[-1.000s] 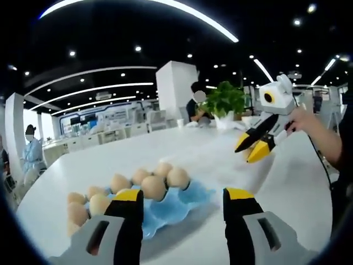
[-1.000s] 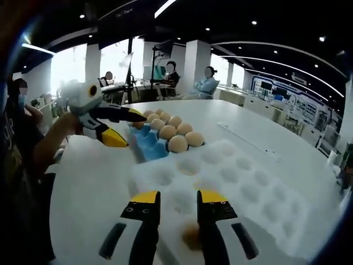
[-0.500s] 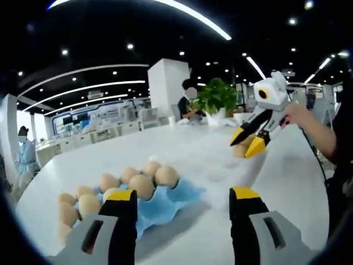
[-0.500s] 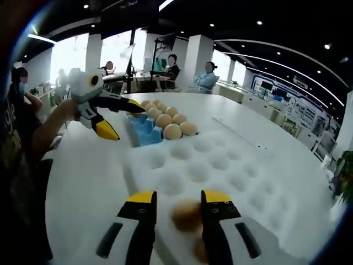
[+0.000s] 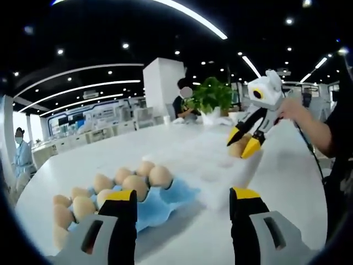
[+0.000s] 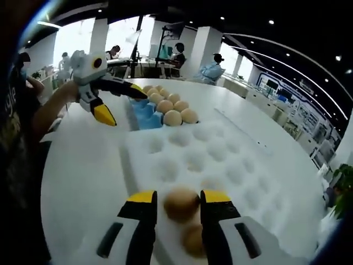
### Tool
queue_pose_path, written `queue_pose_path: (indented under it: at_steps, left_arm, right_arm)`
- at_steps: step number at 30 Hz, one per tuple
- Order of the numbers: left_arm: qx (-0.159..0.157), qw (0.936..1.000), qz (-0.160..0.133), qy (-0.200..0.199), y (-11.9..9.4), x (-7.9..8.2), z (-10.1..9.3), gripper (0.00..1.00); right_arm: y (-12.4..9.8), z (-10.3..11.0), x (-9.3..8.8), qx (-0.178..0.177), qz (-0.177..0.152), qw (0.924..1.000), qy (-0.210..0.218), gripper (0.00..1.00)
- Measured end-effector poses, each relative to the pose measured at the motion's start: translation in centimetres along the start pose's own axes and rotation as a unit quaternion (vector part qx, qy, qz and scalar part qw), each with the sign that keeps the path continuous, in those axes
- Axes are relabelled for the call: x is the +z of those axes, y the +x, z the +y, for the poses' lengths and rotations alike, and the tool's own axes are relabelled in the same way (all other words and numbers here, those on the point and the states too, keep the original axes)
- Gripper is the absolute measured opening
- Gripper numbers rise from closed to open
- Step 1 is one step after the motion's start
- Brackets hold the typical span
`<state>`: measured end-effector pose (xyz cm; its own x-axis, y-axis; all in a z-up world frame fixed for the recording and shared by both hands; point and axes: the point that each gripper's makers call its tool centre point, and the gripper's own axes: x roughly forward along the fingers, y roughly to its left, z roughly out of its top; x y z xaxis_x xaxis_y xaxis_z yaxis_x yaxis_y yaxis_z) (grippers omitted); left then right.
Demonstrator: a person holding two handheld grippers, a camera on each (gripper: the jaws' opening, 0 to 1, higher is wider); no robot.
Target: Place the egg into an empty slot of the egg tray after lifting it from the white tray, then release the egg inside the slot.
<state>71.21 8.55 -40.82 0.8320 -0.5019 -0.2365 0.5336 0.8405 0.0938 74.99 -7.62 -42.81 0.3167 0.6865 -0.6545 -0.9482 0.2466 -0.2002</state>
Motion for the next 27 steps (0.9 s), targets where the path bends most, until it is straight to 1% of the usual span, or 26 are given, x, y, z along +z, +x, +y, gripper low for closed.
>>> queue_pose_path:
  at_steps: [1,2,4,9,11,14,15,16,17,18,20,27]
  left_arm:
    - [-0.001,1.0000,0.001,0.001,0.0,0.0,-0.1,0.69]
    - [-0.002,1.0000,0.000,0.001,0.0,0.0,-0.1,0.69]
    - [-0.004,1.0000,0.000,0.002,0.0,0.1,-0.2,0.69]
    - [-0.002,1.0000,0.002,0.003,-0.1,0.1,-0.4,0.69]
    - [-0.002,1.0000,0.002,0.003,-0.2,0.1,-0.5,0.69]
    - [-0.003,1.0000,0.001,0.002,-0.1,0.3,-1.1,0.69]
    - [-0.005,1.0000,0.001,0.002,0.0,0.3,-1.3,0.69]
    - [-0.006,1.0000,0.001,0.002,0.1,0.3,-1.3,0.69]
    - [-0.008,1.0000,0.001,0.002,0.2,0.3,-1.4,0.69]
    - [-0.009,1.0000,0.001,0.002,0.2,0.3,-1.5,0.69]
    - [-0.013,0.9999,0.003,0.002,0.3,0.3,-1.7,0.69]
    - [-0.014,0.9999,0.005,0.001,0.4,0.3,-2.0,0.69]
  right_arm:
    - [0.0,0.1,0.0,0.005,0.003,1.0000,0.001,0.33]
    - [-0.1,0.1,-0.2,0.020,0.017,0.9996,0.004,0.32]
    - [-0.1,0.0,-0.5,0.038,0.038,0.9985,-0.006,0.31]
    - [0.2,-0.2,-0.6,0.066,0.055,0.9962,0.011,0.31]
    - [0.2,-0.2,-0.7,0.074,0.059,0.9952,0.024,0.31]
    - [0.1,-0.2,-0.8,0.083,0.054,0.9942,0.040,0.31]
    - [0.1,-0.4,-0.8,0.085,0.046,0.9938,0.054,0.30]
    - [0.1,-0.7,-0.7,0.078,0.041,0.9943,0.061,0.28]
    - [-0.1,-0.2,-0.9,0.084,0.041,0.9920,0.085,0.28]
    - [-0.1,-0.6,-0.8,0.080,0.032,0.9938,0.070,0.28]
    - [-0.3,-0.5,-0.9,0.079,0.025,0.9933,0.080,0.28]
    - [-0.4,-0.7,-0.7,0.082,0.016,0.9926,0.089,0.27]
